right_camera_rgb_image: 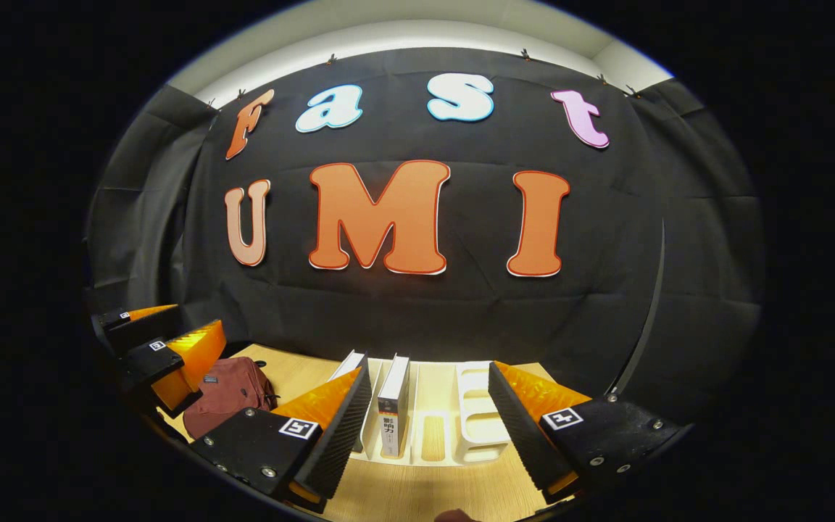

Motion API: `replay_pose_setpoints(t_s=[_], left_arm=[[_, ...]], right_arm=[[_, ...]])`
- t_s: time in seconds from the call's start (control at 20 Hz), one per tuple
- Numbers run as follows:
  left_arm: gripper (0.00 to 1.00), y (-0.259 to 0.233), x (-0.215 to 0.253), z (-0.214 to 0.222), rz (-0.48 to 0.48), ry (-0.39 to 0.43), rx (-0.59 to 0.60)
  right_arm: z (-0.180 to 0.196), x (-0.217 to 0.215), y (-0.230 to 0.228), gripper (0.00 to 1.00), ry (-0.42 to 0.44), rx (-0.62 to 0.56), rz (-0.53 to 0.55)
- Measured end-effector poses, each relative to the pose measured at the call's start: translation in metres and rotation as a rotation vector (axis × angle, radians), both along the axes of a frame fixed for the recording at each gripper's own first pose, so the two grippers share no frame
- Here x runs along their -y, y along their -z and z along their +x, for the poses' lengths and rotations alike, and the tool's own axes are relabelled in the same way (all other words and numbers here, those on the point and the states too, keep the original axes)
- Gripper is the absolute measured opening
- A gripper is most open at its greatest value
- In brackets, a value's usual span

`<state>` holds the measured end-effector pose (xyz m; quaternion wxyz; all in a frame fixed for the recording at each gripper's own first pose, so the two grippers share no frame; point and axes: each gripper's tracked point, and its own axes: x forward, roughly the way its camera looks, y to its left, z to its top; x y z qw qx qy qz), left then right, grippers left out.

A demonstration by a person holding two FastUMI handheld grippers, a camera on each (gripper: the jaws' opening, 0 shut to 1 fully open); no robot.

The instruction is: Open the schoolbag, grab two books from the bookshelf and put them into the schoolbag.

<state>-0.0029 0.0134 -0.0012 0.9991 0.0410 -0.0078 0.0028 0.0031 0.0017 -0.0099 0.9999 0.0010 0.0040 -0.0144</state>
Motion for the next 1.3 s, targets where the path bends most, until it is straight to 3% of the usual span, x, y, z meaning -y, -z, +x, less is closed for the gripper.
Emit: replay_pose_setpoints(t_s=[0.3, 0.7, 1.3], left_arm=[[0.94, -0.004, -0.01, -0.002, 0.011, -0.009, 0.029], [0.96, 0.006, -0.01, 0.005, 0.116, 0.007, 0.027], [0.94, 0.097, -0.035, 0.011, 0.337, 0.004, -0.181]], right_arm=[[-0.002, -0.004, 0.003, 0.96, -0.003, -0.006, -0.011], [-0.005, 0.009, 0.016, 0.96, 0.032, -0.039, -0.003], [-0.005, 0.036, 0.03, 0.96, 0.101, -0.065, -0.002]])
